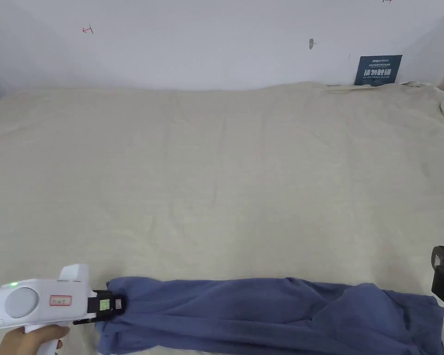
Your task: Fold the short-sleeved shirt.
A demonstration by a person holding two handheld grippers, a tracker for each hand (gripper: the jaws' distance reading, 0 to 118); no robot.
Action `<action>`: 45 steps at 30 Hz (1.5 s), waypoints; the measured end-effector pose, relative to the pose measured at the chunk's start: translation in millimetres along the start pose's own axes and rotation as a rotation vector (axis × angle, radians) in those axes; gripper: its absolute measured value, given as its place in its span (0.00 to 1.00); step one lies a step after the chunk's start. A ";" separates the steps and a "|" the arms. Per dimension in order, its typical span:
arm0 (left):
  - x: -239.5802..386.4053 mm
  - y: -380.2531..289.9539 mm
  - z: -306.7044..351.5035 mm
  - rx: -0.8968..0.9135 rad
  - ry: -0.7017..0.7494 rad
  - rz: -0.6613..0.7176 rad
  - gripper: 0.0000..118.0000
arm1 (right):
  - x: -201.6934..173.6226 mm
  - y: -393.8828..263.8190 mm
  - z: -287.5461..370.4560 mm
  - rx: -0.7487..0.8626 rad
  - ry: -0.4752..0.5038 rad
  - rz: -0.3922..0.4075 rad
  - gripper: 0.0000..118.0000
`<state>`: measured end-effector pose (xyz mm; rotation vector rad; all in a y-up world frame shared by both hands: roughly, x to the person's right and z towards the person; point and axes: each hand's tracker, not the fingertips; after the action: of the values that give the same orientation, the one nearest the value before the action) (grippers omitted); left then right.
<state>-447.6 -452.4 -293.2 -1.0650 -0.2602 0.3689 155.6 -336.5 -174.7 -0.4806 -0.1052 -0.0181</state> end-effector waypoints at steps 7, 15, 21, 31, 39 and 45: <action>3.4 7.5 35.5 0.005 0.085 -0.053 0.03 | -1.3 3.1 0.8 0.007 0.006 -0.004 0.00; 5.4 5.8 66.9 -0.001 0.211 -0.042 0.03 | -0.6 3.7 2.4 0.010 0.022 0.001 0.00; 69.5 8.0 61.9 -0.008 0.296 -0.165 0.03 | 3.0 3.8 7.8 0.020 0.033 -0.008 0.00; 177.0 13.3 16.5 -0.080 0.086 -0.339 0.03 | 7.7 2.8 15.8 0.032 0.031 -0.017 0.00; 234.5 -3.8 -51.4 -0.162 0.013 -0.372 0.03 | 14.9 4.1 25.0 0.041 0.023 -0.005 0.00; 248.8 -17.3 -99.0 -0.196 0.021 -0.324 0.03 | 21.9 3.7 28.4 0.029 0.011 -0.008 0.00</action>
<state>-180.7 -435.7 -316.1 -1.1955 -0.4500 0.0415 174.8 -319.9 -149.0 -0.4512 -0.0964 -0.0267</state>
